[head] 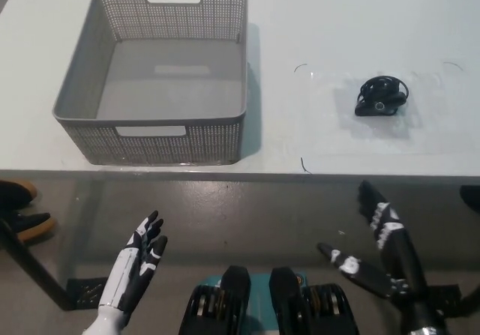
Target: Use the right hand to pick up a webcam and put it into a container on the left side
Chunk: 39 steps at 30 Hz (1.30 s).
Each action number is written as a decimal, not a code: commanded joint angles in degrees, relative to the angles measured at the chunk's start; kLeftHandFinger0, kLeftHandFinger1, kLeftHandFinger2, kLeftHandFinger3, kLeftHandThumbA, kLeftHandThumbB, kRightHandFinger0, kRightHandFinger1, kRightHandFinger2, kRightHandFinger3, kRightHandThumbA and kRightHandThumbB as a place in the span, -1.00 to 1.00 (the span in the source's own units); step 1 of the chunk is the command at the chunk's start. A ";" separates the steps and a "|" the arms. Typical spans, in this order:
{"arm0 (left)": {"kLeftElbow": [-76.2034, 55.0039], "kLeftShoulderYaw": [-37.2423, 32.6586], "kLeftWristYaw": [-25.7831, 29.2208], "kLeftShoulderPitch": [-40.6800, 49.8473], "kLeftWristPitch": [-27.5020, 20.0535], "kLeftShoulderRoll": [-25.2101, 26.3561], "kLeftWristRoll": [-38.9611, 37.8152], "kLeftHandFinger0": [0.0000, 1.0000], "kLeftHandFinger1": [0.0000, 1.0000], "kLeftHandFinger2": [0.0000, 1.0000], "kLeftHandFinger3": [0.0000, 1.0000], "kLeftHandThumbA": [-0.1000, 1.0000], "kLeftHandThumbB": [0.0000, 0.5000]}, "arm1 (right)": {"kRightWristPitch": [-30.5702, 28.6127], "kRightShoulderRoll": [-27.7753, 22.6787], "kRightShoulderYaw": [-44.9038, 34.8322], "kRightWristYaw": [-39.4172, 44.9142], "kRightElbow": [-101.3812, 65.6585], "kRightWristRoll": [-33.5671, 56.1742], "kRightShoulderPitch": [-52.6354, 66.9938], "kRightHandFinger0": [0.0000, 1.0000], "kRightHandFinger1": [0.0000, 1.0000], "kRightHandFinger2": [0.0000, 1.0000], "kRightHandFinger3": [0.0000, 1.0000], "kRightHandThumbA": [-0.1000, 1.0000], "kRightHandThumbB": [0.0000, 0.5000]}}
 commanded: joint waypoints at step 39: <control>-4.87 -2.26 -2.29 6.53 -2.71 2.77 0.12 1.00 1.00 1.00 1.00 1.00 -0.48 | 17.57 -24.17 15.68 15.53 41.87 -27.96 -65.17 1.00 1.00 1.00 1.00 0.44 0.77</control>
